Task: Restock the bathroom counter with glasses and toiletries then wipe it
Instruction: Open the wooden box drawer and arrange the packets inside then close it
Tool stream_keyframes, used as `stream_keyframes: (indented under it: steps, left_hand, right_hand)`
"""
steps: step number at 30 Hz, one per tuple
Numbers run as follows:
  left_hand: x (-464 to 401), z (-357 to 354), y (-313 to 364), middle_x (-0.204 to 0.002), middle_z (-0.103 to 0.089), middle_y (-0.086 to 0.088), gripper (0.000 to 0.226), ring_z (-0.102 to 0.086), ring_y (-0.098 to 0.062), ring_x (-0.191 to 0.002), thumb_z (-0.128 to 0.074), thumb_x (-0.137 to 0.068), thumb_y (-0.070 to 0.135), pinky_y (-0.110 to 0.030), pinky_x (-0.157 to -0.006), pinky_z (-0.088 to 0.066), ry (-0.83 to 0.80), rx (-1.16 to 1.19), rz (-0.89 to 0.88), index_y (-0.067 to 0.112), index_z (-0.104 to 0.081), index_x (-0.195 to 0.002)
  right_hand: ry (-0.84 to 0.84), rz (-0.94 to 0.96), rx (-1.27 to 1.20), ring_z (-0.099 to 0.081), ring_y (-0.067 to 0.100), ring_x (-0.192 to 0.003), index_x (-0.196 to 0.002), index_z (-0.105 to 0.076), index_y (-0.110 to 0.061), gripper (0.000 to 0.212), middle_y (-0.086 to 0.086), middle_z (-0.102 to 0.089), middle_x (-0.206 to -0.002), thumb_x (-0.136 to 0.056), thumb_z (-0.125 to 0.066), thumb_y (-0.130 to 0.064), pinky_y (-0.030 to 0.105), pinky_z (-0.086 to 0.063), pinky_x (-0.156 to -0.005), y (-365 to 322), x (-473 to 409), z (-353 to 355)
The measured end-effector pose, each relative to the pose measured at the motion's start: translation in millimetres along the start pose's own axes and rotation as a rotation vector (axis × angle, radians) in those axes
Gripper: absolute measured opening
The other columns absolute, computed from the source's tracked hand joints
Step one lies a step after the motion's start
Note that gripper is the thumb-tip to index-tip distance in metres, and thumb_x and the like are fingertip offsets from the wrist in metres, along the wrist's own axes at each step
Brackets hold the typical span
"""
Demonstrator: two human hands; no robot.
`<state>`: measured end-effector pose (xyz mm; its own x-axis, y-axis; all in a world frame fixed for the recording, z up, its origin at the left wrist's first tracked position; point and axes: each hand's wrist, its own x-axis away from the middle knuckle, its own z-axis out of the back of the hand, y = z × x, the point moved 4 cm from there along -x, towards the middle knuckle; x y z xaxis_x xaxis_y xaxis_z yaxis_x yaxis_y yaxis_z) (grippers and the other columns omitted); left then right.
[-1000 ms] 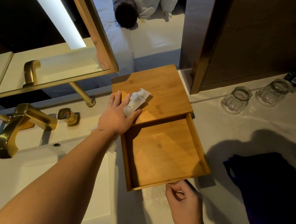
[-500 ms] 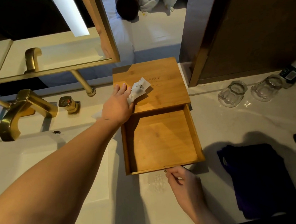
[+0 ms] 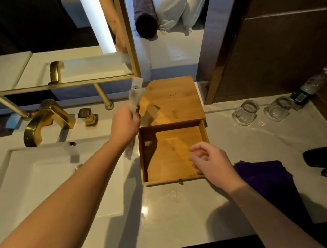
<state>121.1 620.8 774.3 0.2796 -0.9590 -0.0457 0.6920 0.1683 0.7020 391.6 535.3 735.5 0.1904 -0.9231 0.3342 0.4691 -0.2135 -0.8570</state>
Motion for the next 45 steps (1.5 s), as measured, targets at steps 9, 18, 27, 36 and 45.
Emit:
stream_keyframes:
  steps: [9, 18, 27, 36, 45]
  left_hand:
    - [135.6, -9.3, 20.3, -0.088, -0.08, -0.016, 0.026, -0.078, -0.031, -0.086, -0.058, -0.099, 0.021, -0.042, -0.074, -0.063, -0.202, 0.808, 0.477, 0.006, -0.079, -0.097]
    - [178.9, -34.4, 4.1, -0.101, -0.08, -0.018, 0.021, -0.078, -0.032, -0.093, -0.061, -0.1, 0.018, -0.039, -0.071, -0.063, -0.285, 1.042, 0.685, 0.012, -0.078, -0.109]
    - [186.7, -36.5, -14.8, -0.101, -0.081, -0.016, 0.022, -0.078, -0.029, -0.094, -0.058, -0.1, 0.012, -0.042, -0.082, -0.064, -0.258, 1.041, 0.775, 0.006, -0.074, -0.114]
    - [180.7, 6.4, -56.0, -0.093, -0.081, -0.014, 0.019, -0.079, -0.022, -0.087, -0.06, -0.101, 0.019, -0.031, -0.069, -0.061, -0.109, 0.905, 0.748, 0.01, -0.076, -0.106]
    - [180.9, 10.5, -73.4, -0.098, -0.082, -0.011, 0.013, -0.08, -0.022, -0.088, -0.064, -0.098, 0.015, -0.03, -0.056, -0.062, -0.044, 1.067, 0.825, 0.011, -0.072, -0.107]
  right_hand:
    - [-0.095, 0.105, -0.017, -0.069, -0.004, -0.085, -0.106, -0.071, -0.037, 0.029, -0.015, -0.073, -0.092, -0.08, -0.076, -0.049, 0.017, -0.059, -0.073, -55.1, 8.4, -50.2]
    - [-0.098, 0.003, -0.039, -0.07, 0.006, -0.084, -0.085, -0.075, -0.028, 0.005, -0.009, -0.073, -0.088, -0.083, -0.077, -0.032, 0.031, -0.062, -0.081, -31.7, 23.9, -67.9]
    - [-0.161, 0.007, 0.113, -0.072, 0.003, -0.076, -0.092, -0.078, -0.029, 0.011, -0.01, -0.077, -0.085, -0.089, -0.068, -0.029, 0.035, -0.063, -0.074, -22.2, 23.0, -55.1]
    - [-0.155, 0.195, 0.561, -0.065, 0.01, -0.075, -0.105, -0.068, -0.043, 0.016, -0.009, -0.066, -0.083, -0.1, -0.052, -0.04, 0.037, -0.063, -0.068, -48.1, -50.3, -27.6]
    - [0.021, 0.51, 1.034, -0.051, 0.015, -0.097, -0.118, -0.068, -0.025, 0.022, -0.002, -0.057, -0.105, -0.099, -0.056, -0.027, 0.03, -0.048, -0.083, -46.1, -95.7, -70.5]
